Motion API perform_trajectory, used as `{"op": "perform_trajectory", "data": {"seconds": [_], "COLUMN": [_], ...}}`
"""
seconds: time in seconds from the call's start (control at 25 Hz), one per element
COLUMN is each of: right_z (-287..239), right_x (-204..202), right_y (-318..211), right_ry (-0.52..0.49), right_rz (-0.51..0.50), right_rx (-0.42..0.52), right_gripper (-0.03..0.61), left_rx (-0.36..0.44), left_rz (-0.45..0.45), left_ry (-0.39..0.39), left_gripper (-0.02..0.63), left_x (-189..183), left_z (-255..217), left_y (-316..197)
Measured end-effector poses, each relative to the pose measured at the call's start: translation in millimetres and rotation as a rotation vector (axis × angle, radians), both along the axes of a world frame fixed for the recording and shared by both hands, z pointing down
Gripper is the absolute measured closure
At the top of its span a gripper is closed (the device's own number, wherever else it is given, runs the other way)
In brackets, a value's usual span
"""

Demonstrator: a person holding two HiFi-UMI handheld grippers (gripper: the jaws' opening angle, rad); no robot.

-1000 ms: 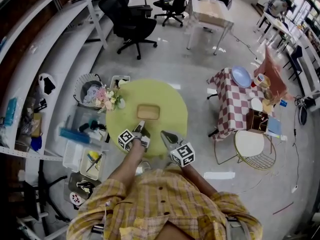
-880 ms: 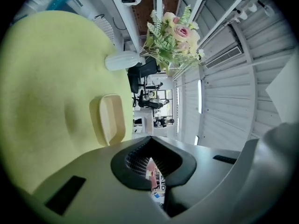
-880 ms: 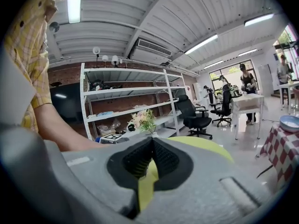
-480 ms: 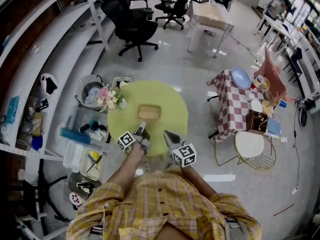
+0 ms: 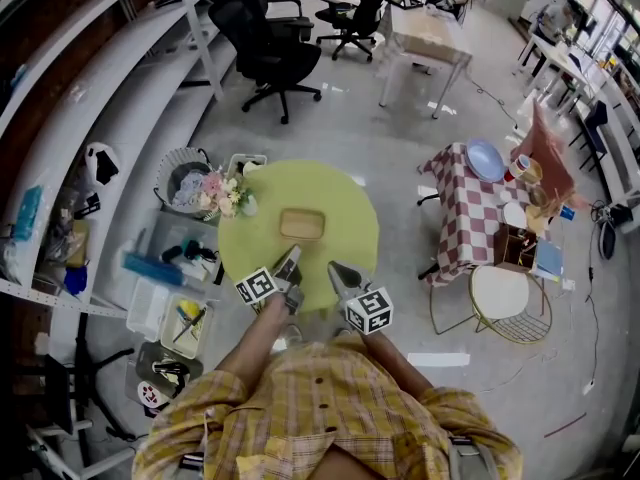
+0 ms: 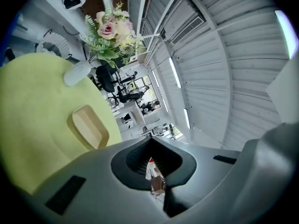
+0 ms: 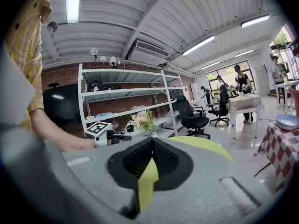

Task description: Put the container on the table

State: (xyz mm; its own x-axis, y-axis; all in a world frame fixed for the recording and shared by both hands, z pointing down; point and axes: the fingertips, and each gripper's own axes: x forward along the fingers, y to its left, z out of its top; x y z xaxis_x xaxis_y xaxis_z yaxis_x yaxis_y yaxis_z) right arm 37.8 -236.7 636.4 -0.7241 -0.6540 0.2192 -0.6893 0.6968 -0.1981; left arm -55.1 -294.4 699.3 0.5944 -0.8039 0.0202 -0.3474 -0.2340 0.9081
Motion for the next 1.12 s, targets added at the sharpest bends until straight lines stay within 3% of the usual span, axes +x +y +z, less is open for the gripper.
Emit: {"op": "perform_trajectory", "data": {"seconds": [1.12], "right_z": [-3.8], "right_x": [-3.2], "right_y": [-1.1], "right_ry": [0.001], "right_rz": [-0.029], "right_rx": [0.013], "right_gripper": [0.581], "left_rx": [0.277], "left_rz": [0.105], "left_ry": [-0.342], "left_gripper": [0.607], "left_x": [21.5], "left_z": [-46.5], "left_y": [32.3]}}
